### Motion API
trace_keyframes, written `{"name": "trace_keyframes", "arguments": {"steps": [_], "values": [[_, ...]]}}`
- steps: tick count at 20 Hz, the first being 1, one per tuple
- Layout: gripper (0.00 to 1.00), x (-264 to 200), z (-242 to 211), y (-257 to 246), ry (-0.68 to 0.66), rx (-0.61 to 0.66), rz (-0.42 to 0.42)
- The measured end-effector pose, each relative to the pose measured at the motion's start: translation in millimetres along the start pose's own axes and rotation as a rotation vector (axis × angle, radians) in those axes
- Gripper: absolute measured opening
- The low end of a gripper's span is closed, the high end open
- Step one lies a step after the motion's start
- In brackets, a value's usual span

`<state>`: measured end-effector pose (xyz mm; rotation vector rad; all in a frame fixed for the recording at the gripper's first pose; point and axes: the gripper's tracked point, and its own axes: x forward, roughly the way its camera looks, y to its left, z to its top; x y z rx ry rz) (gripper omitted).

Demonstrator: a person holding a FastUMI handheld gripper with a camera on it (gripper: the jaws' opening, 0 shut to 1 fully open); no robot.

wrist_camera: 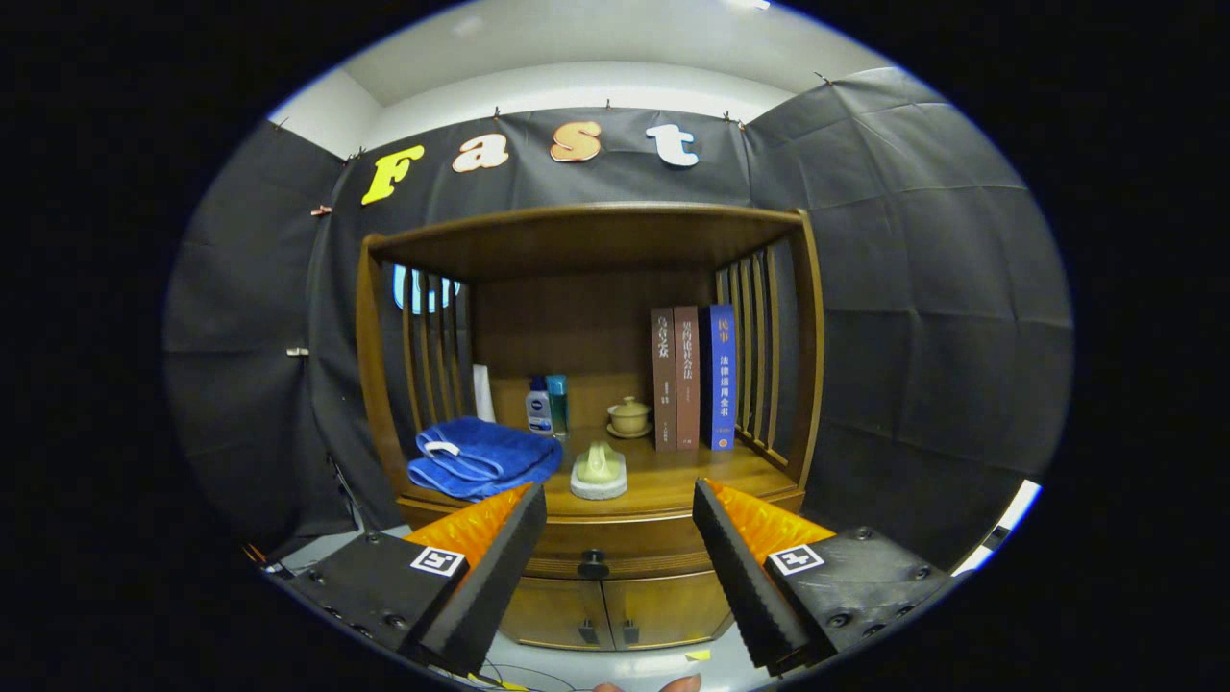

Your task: Pull open the drawer, take out the items inside it, and place them on the countertop above the cabinet.

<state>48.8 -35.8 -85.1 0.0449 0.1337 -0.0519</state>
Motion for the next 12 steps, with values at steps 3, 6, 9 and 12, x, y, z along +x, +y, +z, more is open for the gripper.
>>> {"name": "trace_keyframes", "arguments": {"steps": [3, 6, 9, 12], "values": [[0.99, -30.1, 32.7, 1.8, -0.019, 0.003, 0.007], [0.99, -54.1, 57.0, 2.7, -0.051, -0.031, 0.012], [0.99, -68.2, 67.0, 7.6, -0.067, -0.026, 0.032], [0.99, -75.2, 68.9, 8.6, -0.06, -0.002, 0.048]]}}
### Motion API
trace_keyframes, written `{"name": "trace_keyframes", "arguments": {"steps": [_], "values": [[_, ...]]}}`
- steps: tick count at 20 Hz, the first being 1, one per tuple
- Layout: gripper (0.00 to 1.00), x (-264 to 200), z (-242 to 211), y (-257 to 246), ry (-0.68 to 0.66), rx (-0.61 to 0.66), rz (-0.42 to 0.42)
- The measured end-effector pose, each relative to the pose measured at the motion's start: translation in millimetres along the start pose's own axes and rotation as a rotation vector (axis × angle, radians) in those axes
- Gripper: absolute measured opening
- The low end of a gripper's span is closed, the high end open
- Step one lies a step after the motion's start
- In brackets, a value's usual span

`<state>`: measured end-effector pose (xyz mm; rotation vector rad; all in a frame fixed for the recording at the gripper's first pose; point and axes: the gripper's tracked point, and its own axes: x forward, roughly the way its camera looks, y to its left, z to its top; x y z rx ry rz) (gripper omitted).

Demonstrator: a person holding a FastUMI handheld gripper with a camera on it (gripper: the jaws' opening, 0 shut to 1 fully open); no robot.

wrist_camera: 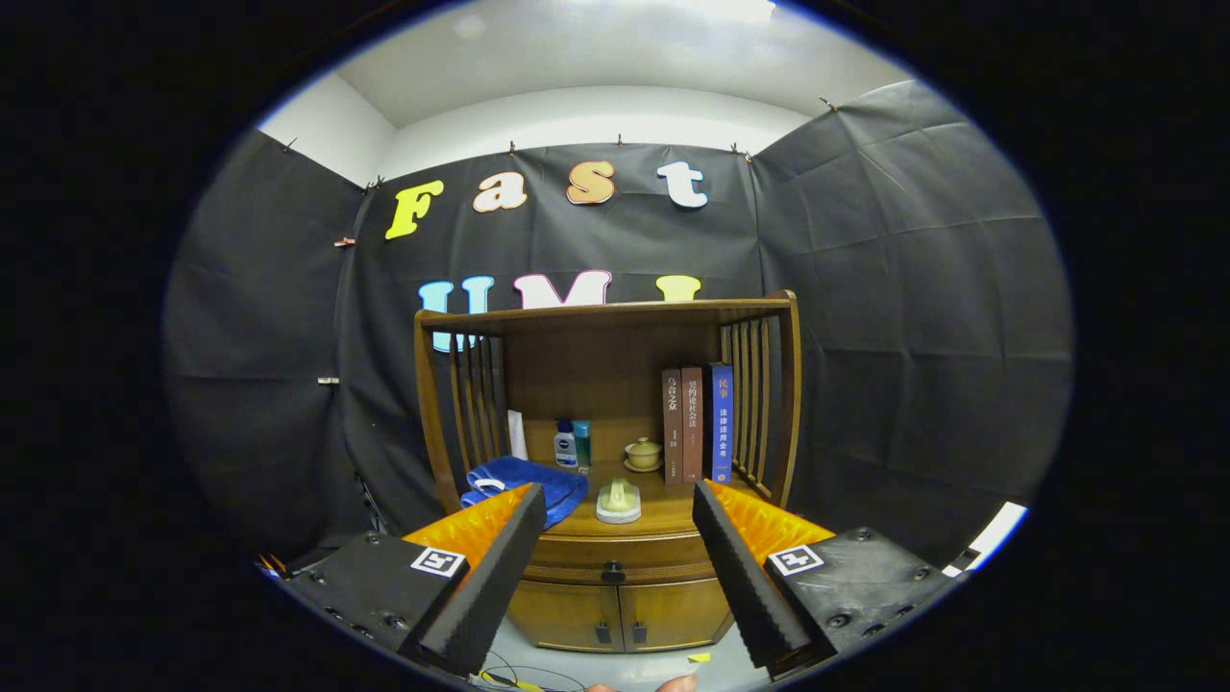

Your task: Pull open the drawer, take out the items inside it, and place them on the countertop above the cabinet.

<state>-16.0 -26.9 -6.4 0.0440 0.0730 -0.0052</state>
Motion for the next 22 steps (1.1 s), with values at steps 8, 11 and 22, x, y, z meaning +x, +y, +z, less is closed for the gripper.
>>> {"name": "trace_keyframes", "arguments": {"steps": [8, 11, 22], "values": [[0.98, -4.7, 10.7, 4.0, -0.023, 0.014, 0.015], [0.98, -2.8, 6.1, 6.3, -0.01, 0.008, 0.018], [0.98, -0.3, 1.8, 10.6, -0.018, -0.01, 0.031]]}}
